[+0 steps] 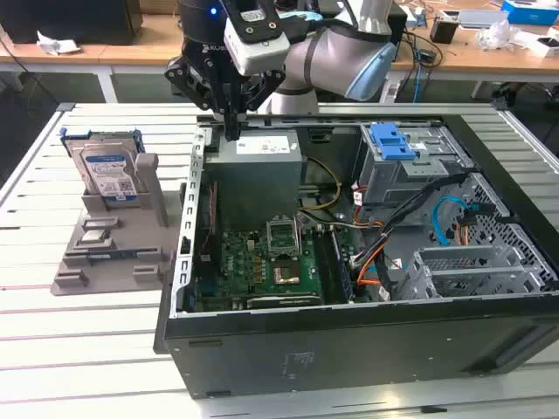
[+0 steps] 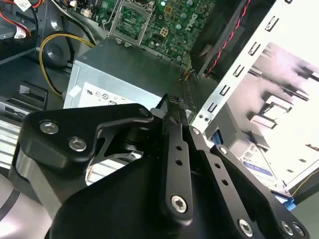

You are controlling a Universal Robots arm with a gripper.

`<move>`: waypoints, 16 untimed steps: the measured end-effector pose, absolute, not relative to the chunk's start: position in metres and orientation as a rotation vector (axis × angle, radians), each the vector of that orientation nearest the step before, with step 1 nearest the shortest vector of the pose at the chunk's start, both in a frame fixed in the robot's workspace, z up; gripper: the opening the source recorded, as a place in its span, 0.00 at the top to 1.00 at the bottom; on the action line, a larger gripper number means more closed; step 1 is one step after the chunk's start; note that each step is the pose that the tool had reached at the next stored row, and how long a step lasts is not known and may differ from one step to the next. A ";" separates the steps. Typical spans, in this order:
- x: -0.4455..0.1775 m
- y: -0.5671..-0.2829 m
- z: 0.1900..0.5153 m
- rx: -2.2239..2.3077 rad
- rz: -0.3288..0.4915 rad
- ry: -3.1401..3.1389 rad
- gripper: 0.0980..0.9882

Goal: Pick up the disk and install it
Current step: 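Reach for the disk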

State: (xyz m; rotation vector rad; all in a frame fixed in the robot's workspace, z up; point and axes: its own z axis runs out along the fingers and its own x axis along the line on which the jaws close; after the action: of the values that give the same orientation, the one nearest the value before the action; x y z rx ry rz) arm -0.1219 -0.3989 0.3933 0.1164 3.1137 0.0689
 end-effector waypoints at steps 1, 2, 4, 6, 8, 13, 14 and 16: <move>-0.124 -0.399 0.393 0.117 0.069 3.114 0.99; -0.126 -0.399 0.393 0.117 0.069 3.114 0.99; -0.132 -0.399 0.393 0.117 0.069 3.114 0.99; -0.138 -0.399 0.393 0.117 0.069 3.114 0.99; -0.142 -0.399 0.393 0.117 0.069 3.114 0.99; -0.155 -0.399 0.393 0.116 0.069 3.114 0.99; -0.165 -0.399 0.393 0.117 0.069 3.114 0.99; -0.181 -0.399 0.393 0.117 0.069 3.114 0.99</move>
State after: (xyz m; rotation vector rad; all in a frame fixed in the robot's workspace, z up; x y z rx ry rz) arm -0.1809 -0.3988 0.3933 0.1168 3.1137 0.0689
